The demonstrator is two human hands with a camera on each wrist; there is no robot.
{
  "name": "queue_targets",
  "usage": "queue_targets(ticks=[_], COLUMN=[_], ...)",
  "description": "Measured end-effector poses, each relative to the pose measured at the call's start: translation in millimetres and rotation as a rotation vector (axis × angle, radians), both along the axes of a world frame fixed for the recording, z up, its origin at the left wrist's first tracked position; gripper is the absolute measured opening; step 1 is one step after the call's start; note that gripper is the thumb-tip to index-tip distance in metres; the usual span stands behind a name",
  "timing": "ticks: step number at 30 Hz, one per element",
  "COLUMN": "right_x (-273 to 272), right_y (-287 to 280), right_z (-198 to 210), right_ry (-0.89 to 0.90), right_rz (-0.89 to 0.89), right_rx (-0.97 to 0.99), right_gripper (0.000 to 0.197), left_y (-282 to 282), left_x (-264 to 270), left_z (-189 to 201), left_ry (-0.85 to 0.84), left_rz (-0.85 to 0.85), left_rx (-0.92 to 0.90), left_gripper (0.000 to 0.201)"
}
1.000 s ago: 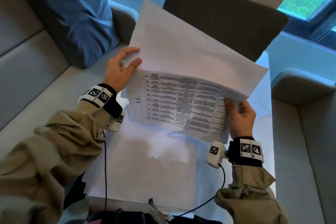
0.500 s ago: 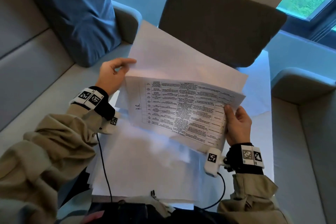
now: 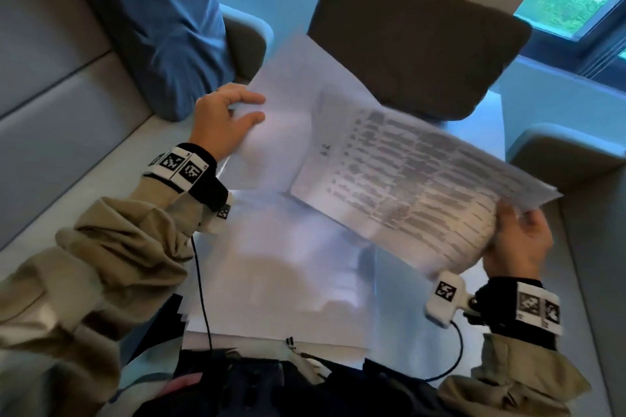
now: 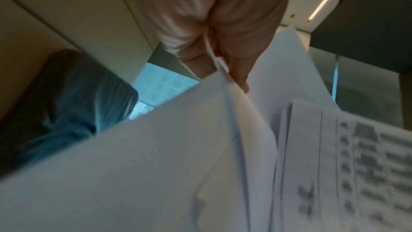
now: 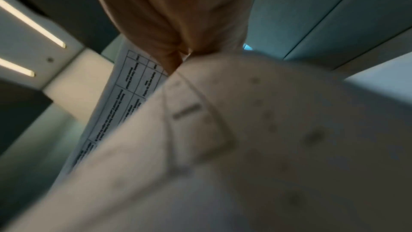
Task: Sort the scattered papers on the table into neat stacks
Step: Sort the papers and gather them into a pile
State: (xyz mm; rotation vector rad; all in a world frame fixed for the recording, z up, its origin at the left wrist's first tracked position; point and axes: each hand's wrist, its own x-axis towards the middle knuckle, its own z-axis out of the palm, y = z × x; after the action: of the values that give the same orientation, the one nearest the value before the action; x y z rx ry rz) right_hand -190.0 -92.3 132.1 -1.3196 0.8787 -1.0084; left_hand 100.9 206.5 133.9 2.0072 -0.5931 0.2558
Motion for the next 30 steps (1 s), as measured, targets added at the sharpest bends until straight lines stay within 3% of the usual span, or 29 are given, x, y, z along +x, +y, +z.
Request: queue_targets(ticks=[5,10,16,20,25,30], right_x=[-16.1,-22.4,-24.3,-22.6,-24.2,-28.3], right_y=[-9.7,-3.0,0.5,0.5,2.5,15.4], right_z=[13.2,2.3,-4.7,-3.0,-8.8,-32.6], right_ry=[-0.082,-0.047,-0.054,-0.058,-0.028,0.095], right_rz=[-0.062,-0.085,-0.071,-0.061,-0.047,-0.011], right_rx=[0.135,0.23,0.302,0.307,0.337,0.36], right_gripper=[0.029,0.026,0.031,0.029,0.022,0.022], left_y=[9.8,26.4,20.3,10.6,19.1,47.7], left_x=[-5.3,-19.7,-22.5,-28.1,-47.9,-67.7], left_z=[-37.5,-64.6,-30.8,-20.4,-52.6,-106.2], left_ry=[0.237,0.395,0.331,0.405,0.584,0.605], left_rz=[0.072,0.2,0.185,0.126,0.004,0.0], left_rx=[0.072,-0.003,-0.203,-0.281,-0.086,0.305], left_gripper=[0.027,0.032,0.033,0.035,0.037,0.033])
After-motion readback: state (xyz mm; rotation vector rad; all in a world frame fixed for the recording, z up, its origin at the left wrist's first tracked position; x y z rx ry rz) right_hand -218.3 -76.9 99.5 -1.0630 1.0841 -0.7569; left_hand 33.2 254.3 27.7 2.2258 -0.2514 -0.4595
